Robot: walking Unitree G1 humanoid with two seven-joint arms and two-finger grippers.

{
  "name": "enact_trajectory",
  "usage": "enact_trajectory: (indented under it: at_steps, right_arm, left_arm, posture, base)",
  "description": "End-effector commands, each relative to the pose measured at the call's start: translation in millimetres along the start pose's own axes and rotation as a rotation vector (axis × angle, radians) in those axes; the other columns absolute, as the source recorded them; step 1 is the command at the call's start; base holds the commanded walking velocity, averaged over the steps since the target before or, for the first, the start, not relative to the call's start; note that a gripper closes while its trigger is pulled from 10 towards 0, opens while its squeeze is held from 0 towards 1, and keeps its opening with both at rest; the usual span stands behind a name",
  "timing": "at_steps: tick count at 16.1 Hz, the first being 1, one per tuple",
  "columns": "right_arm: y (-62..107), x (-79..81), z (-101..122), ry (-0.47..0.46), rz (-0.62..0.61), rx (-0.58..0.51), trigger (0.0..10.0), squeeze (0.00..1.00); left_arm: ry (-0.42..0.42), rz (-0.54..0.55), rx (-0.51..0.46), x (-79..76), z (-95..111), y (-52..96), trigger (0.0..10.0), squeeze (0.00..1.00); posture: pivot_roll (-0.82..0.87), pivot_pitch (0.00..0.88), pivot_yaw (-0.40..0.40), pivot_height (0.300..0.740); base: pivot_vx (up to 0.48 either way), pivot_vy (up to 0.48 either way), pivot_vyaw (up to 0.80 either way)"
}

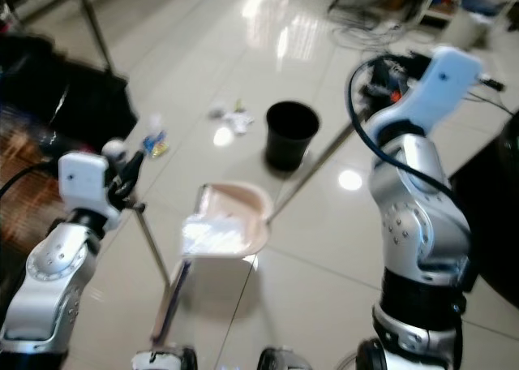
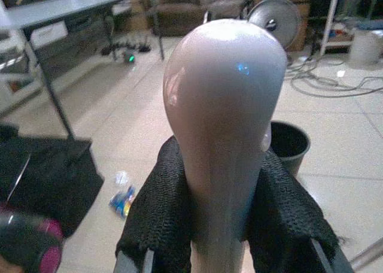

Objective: Sweep floor

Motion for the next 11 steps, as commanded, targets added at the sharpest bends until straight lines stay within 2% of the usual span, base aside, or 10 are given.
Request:
enact_trajectory:
  at_steps: [1, 7, 11]
  right_arm:
    - [2.7, -7.7, 24.5, -0.007, -0.027, -0.084, 10.0, 0.0]
    - [1.6, -8.8, 33.3, -0.019, -0.031, -0.1, 10.0, 0.0]
    - [0.9, -14.7, 38.5, -0.059, -0.055, -0.118, 10.0, 0.0]
  left_arm:
    - [-0.005, -0.029, -0.052, -11.0, 14.9, -2.6, 10.0, 0.0]
    - [-0.012, -0.033, -0.05, -10.1, 14.4, -4.3, 10.0, 0.0]
    - [-0.016, -0.029, -0.045, -8.4, 12.6, -4.3, 10.0, 0.0]
  posture:
    - [0.12, 0.093, -0.054, 0.74]
    - [0.11, 0.092, -0.049, 0.74]
    - [0.11, 0.092, -0.048, 0.74]
  base:
    - [0.398, 0.0, -0.8]
    - [0.421, 0.0, 0.0]
    - [0.427, 0.0, 0.0]
Point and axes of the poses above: a point about 5 cm out from each wrist's last joint towards the gripper, its own y axis pointing back from the gripper into the wrist, its own z axis along the axis of the wrist's last joint, x = y × z, the point moved 5 cm from there along -y, pointing out of the wrist towards the gripper, and after that the axes turned 3 degrees about -y, right-handed, at the moved point
